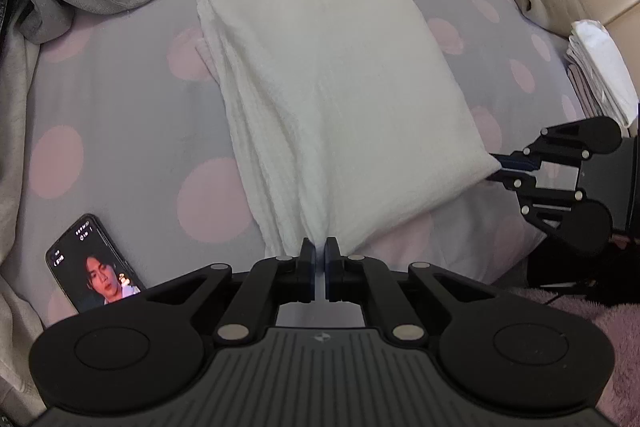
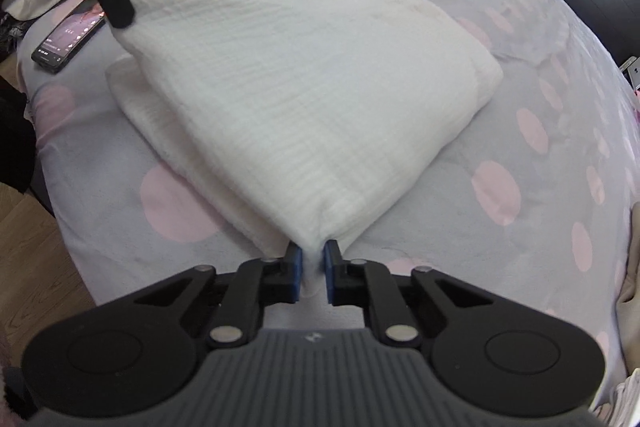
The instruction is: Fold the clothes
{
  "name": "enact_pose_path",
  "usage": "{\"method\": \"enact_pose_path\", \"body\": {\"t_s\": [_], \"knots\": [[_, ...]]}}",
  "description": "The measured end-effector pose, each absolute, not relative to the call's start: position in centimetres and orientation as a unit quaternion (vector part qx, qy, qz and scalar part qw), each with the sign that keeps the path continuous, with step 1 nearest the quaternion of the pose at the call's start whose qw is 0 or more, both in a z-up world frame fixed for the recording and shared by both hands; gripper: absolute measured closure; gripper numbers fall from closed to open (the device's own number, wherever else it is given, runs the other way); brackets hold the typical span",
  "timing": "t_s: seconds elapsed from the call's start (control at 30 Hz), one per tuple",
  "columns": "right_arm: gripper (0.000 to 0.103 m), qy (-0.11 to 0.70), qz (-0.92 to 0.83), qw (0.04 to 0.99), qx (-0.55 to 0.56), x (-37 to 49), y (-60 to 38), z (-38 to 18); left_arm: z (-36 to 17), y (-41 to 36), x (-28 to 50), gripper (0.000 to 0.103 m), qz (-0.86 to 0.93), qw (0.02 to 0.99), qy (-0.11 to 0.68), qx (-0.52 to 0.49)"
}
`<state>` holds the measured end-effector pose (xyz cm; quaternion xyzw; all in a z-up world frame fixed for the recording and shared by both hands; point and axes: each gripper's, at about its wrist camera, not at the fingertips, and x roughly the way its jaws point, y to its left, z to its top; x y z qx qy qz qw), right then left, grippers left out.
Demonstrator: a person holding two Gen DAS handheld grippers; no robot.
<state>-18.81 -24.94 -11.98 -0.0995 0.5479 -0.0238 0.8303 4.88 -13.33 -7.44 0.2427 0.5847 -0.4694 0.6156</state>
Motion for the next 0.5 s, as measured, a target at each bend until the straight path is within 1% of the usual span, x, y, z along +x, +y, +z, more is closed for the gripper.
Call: {"method": "enact_pose_path", "body": {"t_s": [0.2,0.37,0.4,0.43,0.47,0.5], "knots": [[0.095,0.567,-0.009,0.818,-0.1,-19.0,-25.2,-13.5,-12.1,-14.5,4.3,0.101,-0.428,0.614,0.593,0.298],[0.094,0.572,-0.004,0.814,-0.096,-18.4,-25.5,-14.7,-13.8,-15.4,4.9,0.1,-0.408,0.61,0.603,0.314],[0.094,0.574,-0.003,0.814,-0.094,-18.4,-25.6,-14.9,-14.0,-15.6,5.0,0.098,-0.405,0.608,0.606,0.316],[0.092,0.577,-0.002,0.812,-0.09,-18.4,-25.9,-15.1,-14.2,-15.7,5.1,0.092,-0.403,0.605,0.608,0.319],[0.09,0.582,0.0,0.809,-0.085,-18.4,-26.2,-15.2,-14.0,-15.8,5.1,0.089,-0.404,0.601,0.608,0.326],[0.088,0.589,0.003,0.805,-0.077,-18.6,-26.5,-15.2,-13.7,-15.8,5.1,0.083,-0.405,0.597,0.608,0.332]]}}
